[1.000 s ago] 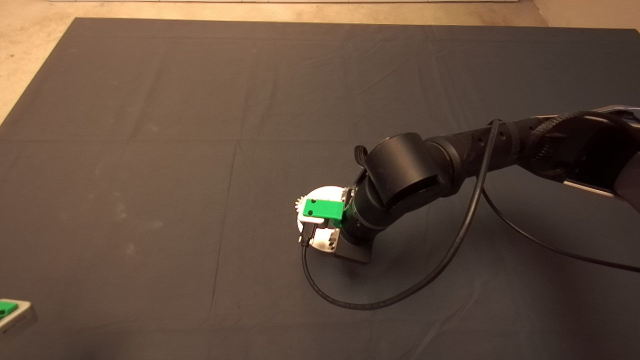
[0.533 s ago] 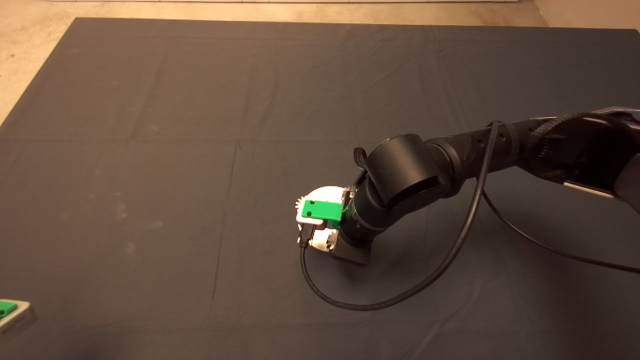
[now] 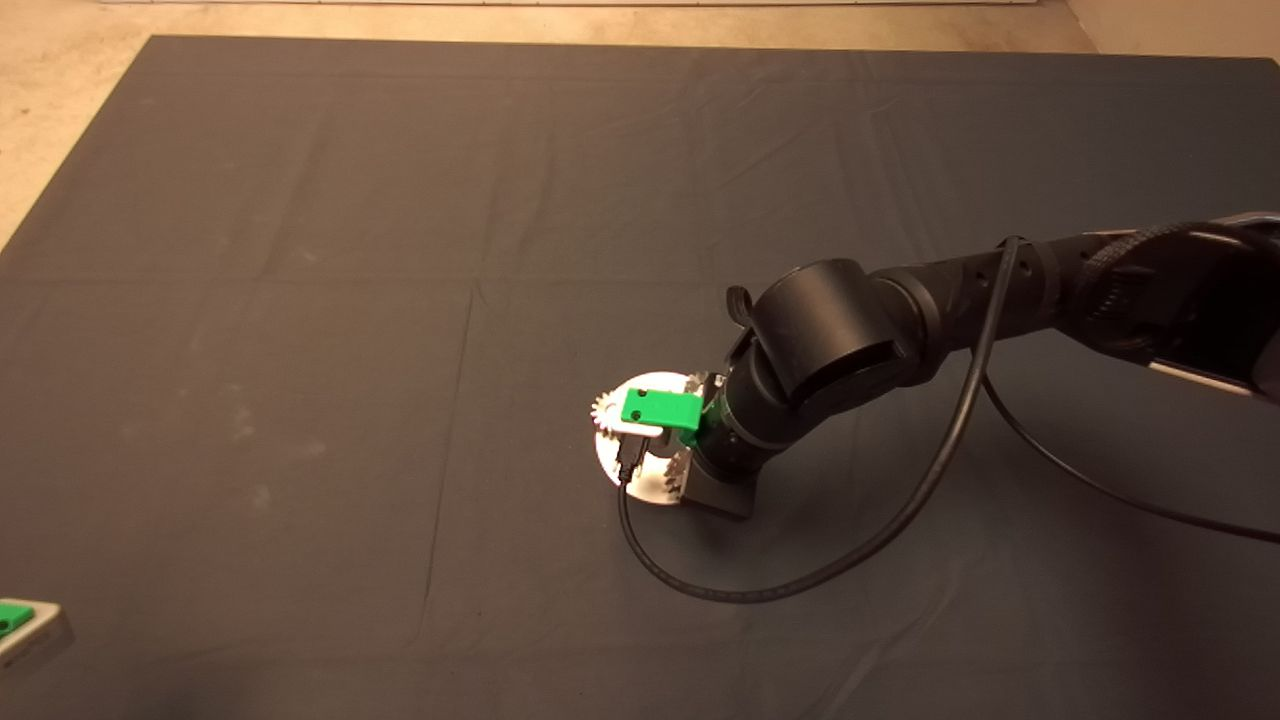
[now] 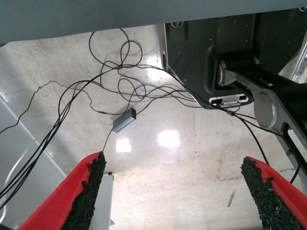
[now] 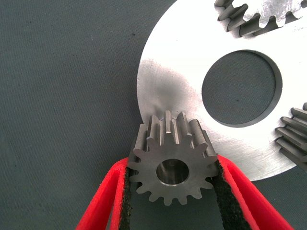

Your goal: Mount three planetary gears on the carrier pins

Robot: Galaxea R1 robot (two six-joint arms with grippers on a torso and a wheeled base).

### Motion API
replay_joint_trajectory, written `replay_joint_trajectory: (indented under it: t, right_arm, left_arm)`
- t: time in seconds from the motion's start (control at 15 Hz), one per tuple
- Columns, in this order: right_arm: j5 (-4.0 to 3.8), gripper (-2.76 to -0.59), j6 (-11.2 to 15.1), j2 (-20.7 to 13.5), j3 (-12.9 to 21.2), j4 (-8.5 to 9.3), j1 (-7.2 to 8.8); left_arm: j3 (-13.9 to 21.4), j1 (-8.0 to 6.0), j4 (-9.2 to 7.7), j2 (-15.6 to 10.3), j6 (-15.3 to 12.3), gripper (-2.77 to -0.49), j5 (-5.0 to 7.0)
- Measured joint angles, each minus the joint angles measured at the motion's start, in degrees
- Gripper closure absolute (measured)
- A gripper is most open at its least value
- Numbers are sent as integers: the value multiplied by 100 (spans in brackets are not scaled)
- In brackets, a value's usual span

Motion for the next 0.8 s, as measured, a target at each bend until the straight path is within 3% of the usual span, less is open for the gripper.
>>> replay_joint_trajectory:
  t: [0.4,0.8]
  right_arm:
    - [-9,-104,-2,25,2,0,1]
    - [-146,-104,-2,174,24,-11,1]
  left_arm:
    - [0,0,0,-11,0,-202,0]
    - [0,0,-1,-52,1,-202,0]
